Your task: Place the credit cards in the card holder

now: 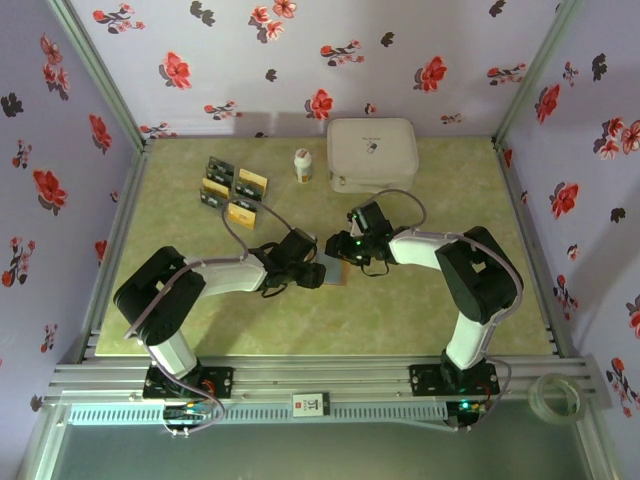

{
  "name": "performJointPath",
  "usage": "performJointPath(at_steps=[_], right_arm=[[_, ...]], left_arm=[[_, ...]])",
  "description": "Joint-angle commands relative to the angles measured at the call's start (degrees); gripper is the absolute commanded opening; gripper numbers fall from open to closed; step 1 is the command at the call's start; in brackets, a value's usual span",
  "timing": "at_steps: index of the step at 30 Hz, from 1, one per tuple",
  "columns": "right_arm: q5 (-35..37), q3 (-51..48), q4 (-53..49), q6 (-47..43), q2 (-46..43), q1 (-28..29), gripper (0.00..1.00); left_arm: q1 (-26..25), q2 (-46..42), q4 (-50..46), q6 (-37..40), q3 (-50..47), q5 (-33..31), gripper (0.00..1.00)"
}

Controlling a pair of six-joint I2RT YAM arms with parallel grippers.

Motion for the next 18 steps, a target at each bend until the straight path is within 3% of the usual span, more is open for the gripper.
performJointPath(at_steps=[1,10,18], right_arm=[[0.8,0.4,-2.4,-1.1,-2.2,0.0,0.39],[0.4,1.9,-3.4,-1.8,-1.2,0.0,0.22],[0.2,2.1,-2.8,-1.8,0.8,0.3,0.13]], left_arm=[[-0.1,-0.8,-1.6,0.4,-0.6,-1.7,0.7],[0.5,-2.2,-2.0,0.3,-0.4,-2.1,0.71],[0.6,-2.6,-1.6,0.2,-0.9,-2.1,0.73]])
